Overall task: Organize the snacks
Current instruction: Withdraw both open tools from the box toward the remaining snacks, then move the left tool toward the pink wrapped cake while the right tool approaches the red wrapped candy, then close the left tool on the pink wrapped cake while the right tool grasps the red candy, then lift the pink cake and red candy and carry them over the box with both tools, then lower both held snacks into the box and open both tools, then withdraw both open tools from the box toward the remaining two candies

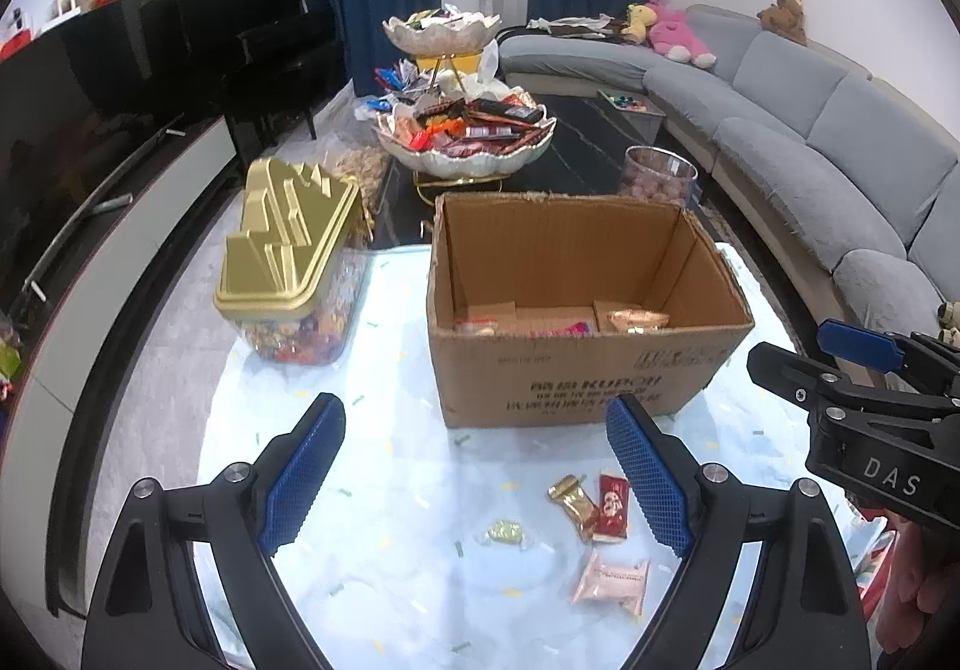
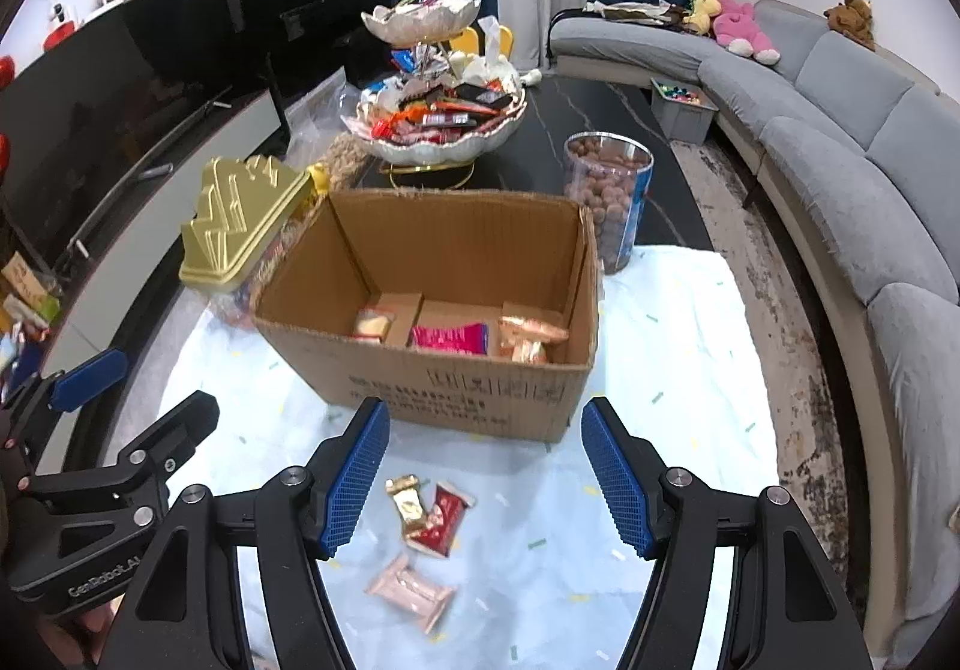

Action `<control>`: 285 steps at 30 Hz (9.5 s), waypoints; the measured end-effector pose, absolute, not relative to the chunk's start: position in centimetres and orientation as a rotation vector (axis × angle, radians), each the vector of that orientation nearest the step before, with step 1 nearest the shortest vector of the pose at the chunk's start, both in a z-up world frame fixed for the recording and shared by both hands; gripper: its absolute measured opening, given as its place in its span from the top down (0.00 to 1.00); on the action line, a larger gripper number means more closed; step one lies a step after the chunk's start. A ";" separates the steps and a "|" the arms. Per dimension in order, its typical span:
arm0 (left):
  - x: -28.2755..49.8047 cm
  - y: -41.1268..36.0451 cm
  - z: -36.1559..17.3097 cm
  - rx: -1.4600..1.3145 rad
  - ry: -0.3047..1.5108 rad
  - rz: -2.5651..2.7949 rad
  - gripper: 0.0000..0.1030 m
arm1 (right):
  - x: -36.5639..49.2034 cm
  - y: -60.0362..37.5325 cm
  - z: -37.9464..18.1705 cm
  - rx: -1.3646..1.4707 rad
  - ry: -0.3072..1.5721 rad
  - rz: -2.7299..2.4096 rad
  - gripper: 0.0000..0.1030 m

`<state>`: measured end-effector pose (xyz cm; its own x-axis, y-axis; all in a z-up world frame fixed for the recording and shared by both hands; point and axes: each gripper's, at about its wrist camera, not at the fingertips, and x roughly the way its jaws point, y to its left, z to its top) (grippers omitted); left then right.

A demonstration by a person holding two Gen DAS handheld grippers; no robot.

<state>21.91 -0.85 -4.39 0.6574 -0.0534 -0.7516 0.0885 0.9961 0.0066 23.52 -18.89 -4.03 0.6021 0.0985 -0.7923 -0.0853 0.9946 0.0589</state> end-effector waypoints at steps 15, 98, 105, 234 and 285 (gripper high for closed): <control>18.9 -1.7 -8.5 0.033 0.926 -0.074 0.13 | 21.6 -19.2 -7.3 -0.011 0.987 0.134 0.34; 19.6 -8.8 -22.5 -0.093 1.354 -0.213 0.45 | 29.9 -17.4 -23.7 0.304 1.639 0.177 0.58; 20.2 -8.7 -22.8 -0.106 1.357 -0.235 0.52 | 30.4 -17.0 -24.1 0.269 1.651 0.183 0.66; 35.7 -4.1 -8.5 -0.020 0.878 -0.199 0.61 | 32.7 -18.0 -6.9 -0.026 0.832 0.151 0.78; 26.2 -0.7 -4.0 0.078 0.754 -0.105 0.06 | 24.6 -16.8 -2.4 -0.124 0.681 0.106 0.28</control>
